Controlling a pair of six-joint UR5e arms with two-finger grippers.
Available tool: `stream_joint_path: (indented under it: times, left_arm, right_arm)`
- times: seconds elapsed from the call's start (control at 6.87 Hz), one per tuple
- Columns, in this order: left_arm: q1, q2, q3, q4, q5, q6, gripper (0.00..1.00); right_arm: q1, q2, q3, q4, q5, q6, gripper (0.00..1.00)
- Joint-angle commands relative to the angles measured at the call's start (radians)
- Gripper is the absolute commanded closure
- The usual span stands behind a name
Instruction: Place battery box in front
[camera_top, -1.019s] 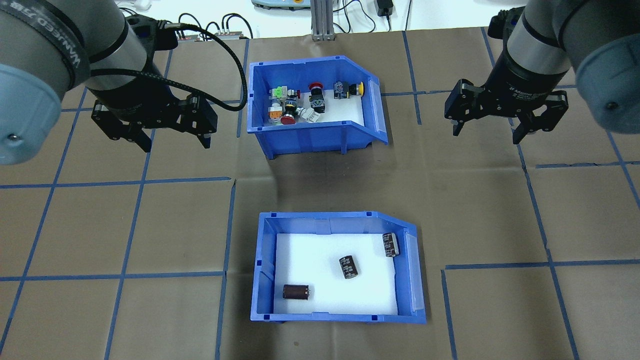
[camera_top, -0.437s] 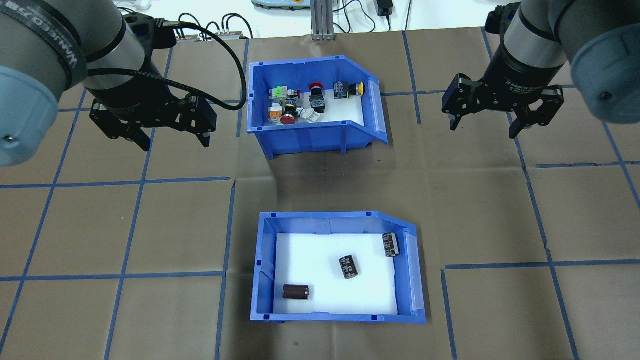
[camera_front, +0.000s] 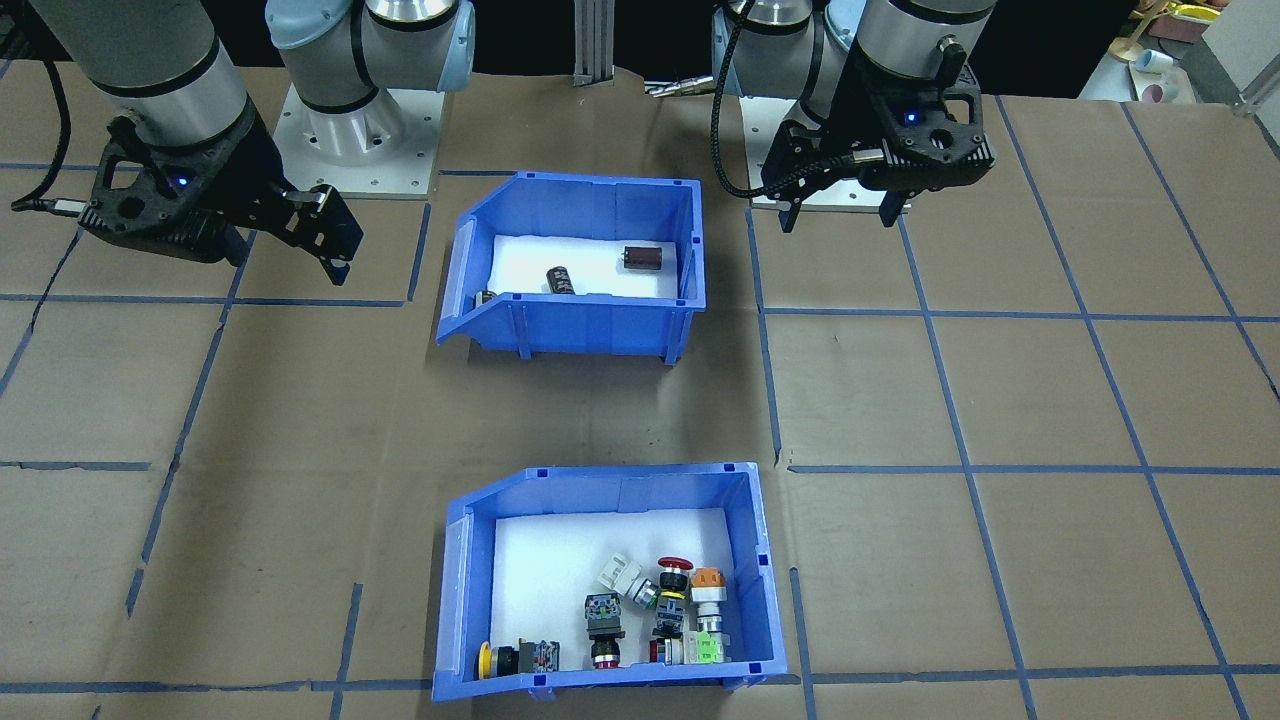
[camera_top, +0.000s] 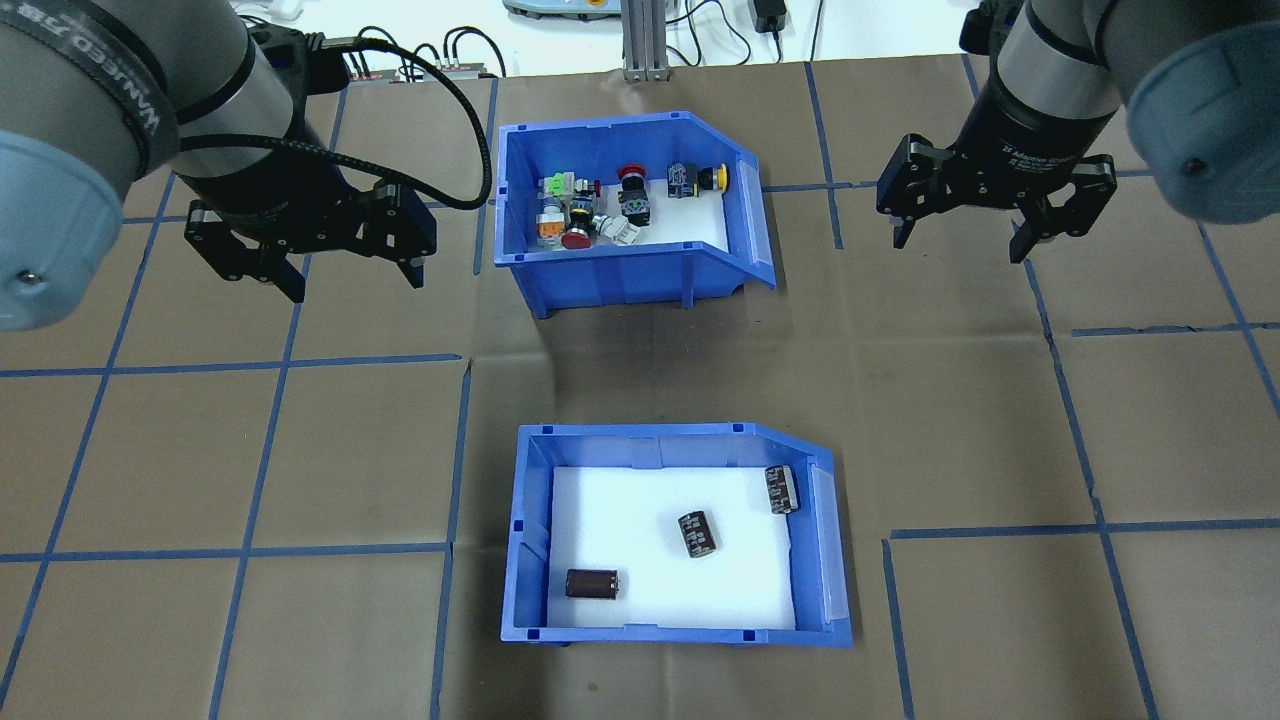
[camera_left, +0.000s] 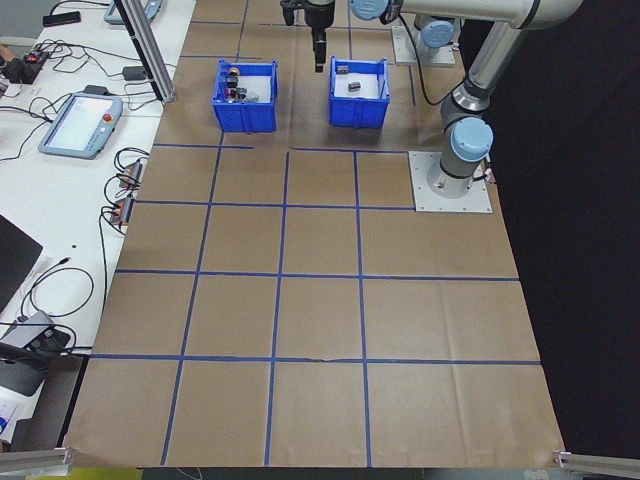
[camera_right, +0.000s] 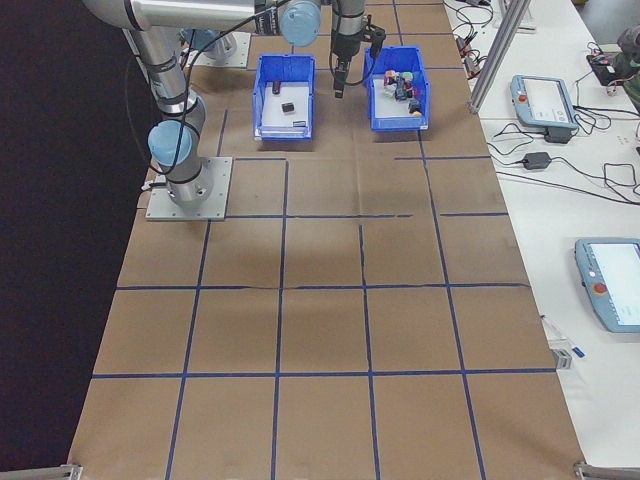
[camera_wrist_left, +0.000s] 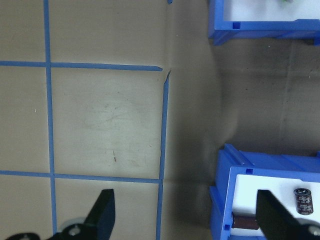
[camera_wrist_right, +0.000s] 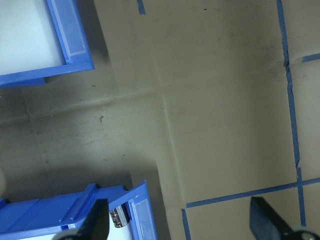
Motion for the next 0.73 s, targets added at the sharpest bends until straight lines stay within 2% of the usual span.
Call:
stream_joint_path:
  times: [0.0,0.15,0.44,0.58]
  left_arm:
    - [-0.007,0.044,-0.054,-0.01,-0.006,-0.19,0.01]
    - [-0.007,0.092,-0.109,-0.01,-0.04,-0.34,0.01]
    - [-0.026,0.167,-0.227,-0.015,-0.044,-0.843,0.01]
    - [-0.087,0.183,-0.276,0.002,-0.046,-0.981,0.01]
  right_arm:
    - [0.002,0.037,-0.022,-0.034,0.002,-0.1,0.0]
    - [0.011,0.083,-0.082,-0.03,0.003,-0.175,0.0]
    - [0.076,0.181,-0.197,-0.015,-0.001,-0.266,0.0]
    - [0.1,0.226,-0.245,-0.009,-0.004,-0.275,0.0]
